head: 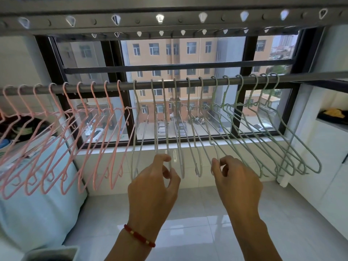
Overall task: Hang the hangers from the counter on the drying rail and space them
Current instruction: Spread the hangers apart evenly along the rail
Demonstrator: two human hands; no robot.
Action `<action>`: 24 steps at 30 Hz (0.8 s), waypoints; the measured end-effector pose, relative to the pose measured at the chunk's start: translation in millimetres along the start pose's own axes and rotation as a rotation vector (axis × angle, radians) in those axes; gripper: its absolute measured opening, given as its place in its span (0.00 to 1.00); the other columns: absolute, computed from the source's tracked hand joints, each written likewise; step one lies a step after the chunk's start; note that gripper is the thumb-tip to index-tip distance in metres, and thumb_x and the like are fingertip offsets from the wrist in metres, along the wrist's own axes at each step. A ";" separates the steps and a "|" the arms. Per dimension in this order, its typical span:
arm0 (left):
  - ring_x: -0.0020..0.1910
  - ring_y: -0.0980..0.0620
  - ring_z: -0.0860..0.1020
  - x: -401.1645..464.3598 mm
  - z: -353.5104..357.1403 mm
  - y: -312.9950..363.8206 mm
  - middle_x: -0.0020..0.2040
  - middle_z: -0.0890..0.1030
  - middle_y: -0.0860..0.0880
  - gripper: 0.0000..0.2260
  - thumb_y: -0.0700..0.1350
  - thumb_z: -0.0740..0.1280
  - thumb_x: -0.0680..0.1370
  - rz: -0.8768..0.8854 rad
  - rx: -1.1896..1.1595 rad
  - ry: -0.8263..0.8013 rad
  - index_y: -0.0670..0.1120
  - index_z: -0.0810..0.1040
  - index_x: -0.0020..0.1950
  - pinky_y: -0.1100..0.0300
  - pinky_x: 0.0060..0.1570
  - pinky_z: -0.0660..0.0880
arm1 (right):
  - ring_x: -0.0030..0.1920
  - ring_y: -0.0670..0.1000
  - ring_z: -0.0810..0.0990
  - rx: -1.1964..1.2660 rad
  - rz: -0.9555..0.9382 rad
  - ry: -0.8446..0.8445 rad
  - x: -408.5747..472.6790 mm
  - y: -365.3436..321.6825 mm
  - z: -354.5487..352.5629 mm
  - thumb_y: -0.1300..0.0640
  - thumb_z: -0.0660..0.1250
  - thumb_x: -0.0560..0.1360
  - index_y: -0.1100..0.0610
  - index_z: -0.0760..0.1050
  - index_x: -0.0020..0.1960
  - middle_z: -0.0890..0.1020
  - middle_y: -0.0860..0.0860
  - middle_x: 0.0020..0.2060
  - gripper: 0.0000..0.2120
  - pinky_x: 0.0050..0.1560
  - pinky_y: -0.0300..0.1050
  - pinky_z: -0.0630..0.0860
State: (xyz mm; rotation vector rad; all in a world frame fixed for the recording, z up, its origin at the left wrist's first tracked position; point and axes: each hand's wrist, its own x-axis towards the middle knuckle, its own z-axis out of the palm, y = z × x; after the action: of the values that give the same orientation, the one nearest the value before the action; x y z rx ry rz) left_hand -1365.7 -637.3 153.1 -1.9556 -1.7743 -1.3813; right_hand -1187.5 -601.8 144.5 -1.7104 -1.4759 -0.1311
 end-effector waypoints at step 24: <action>0.27 0.69 0.67 -1.4 5.3 0.4 0.36 0.81 0.58 0.11 0.48 0.70 0.77 -0.004 -0.007 -0.015 0.50 0.78 0.58 0.76 0.32 0.63 | 0.32 0.43 0.75 0.075 -0.004 -0.005 -1.1 10.1 1.1 0.40 0.63 0.78 0.48 0.80 0.54 0.77 0.43 0.34 0.15 0.32 0.37 0.65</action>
State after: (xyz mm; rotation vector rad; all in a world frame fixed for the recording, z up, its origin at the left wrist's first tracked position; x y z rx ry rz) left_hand -1362.5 -634.9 149.4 -1.9717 -1.7839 -1.3792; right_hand -1179.7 -601.3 137.9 -1.6486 -1.4700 -0.0732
